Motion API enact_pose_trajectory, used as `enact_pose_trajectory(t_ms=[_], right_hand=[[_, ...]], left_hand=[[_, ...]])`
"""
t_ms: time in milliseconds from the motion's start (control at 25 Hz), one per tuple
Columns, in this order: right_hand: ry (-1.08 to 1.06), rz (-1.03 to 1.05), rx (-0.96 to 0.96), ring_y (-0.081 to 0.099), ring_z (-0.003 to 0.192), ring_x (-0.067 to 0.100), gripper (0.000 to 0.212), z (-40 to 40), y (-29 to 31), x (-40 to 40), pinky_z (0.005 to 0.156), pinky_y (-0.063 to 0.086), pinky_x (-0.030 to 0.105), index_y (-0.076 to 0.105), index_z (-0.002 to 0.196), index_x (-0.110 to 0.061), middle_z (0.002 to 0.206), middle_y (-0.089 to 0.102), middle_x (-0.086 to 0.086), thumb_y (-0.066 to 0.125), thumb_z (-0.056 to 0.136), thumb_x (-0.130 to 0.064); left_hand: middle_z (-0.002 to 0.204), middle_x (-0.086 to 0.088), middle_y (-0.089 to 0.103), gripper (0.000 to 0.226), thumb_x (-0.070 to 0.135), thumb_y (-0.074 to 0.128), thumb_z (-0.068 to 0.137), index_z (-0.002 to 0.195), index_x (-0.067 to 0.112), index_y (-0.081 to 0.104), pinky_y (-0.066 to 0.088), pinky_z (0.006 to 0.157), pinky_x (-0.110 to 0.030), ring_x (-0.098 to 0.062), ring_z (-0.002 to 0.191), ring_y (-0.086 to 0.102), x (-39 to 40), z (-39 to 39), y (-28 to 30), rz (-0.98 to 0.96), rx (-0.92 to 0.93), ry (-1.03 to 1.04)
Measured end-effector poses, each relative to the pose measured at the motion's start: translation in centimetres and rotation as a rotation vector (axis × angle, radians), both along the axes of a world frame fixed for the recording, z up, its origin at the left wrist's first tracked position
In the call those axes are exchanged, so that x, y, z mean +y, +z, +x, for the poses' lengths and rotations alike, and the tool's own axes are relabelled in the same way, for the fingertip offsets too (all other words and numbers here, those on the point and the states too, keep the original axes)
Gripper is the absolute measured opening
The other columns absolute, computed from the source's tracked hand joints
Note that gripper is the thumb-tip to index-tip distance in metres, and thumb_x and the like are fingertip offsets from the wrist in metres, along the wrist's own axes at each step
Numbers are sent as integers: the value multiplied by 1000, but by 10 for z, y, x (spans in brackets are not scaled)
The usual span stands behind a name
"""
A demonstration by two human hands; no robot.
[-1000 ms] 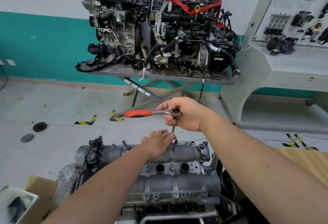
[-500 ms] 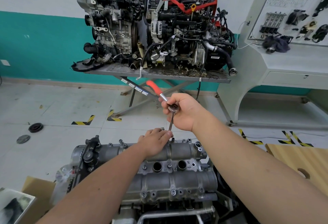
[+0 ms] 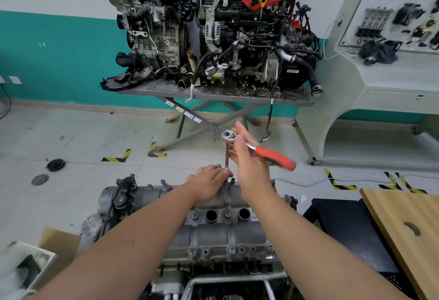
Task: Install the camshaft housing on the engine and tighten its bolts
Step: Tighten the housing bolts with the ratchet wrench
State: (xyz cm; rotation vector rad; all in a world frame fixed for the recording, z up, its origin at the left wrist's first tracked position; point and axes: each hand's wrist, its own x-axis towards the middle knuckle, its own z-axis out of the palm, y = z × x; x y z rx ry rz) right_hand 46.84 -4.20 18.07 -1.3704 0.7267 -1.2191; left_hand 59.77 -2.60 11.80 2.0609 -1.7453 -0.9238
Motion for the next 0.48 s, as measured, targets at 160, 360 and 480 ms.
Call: enact_pose_trajectory(t_ms=[160,360,480], right_hand=[[-191,-754,337,49,134,19,29,-7,-5,-3,111,41,33,70,122,-11,147,48,8,59,95,-9],[-251,-1230,997,62,91,37,21,-10,28,-14,75,50,42,70,95,-4,103,66,18,66,74,-4],[-191,-1060,1369,52,95,34,26,3,53,-8,72,35,40,60,113,-15,105,54,11,47,93,-27]], left_hand=[[138,-1,47,31,45,27,106,117,36,55,25,113,-48,-27,138,34,2,-1,6,-18,25,-7],[136,-12,54,20,28,47,103,120,21,55,37,108,-43,-33,126,49,14,1,11,-236,93,-40],[141,13,52,36,39,48,102,137,34,50,36,108,-32,-6,128,48,33,6,25,-402,251,45]])
